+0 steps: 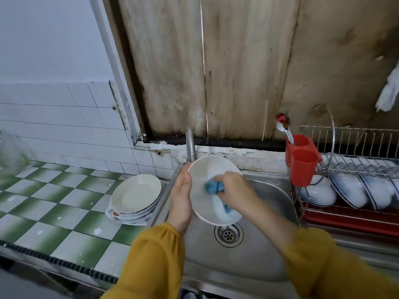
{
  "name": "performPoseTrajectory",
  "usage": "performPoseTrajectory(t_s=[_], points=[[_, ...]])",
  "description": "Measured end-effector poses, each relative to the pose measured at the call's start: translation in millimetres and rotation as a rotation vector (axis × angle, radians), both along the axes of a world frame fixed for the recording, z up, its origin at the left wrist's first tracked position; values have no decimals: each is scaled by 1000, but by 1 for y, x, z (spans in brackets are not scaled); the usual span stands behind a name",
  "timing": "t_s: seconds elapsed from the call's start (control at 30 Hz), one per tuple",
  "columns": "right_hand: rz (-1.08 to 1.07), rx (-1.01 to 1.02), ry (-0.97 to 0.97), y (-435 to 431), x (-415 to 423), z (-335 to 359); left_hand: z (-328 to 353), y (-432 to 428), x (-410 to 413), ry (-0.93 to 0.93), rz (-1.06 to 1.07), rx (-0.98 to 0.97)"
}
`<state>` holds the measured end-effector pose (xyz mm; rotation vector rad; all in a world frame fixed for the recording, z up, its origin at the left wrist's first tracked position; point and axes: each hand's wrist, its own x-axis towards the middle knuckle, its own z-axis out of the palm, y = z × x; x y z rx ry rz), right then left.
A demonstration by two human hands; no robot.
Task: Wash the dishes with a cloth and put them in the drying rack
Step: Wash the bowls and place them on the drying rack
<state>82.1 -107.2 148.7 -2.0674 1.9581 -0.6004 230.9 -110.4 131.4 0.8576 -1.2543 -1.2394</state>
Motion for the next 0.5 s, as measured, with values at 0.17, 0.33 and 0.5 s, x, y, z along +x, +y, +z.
performPoseTrajectory(t_s=[0.17, 0.33, 0.5], points=[[316, 92, -254, 6, 20, 12, 6, -1, -7, 49, 18, 34], [183, 124, 261, 0, -3, 24, 12, -2, -2, 44, -10, -23], [232, -5, -366, 11, 22, 19, 18, -1, -11, 83, 40, 19]])
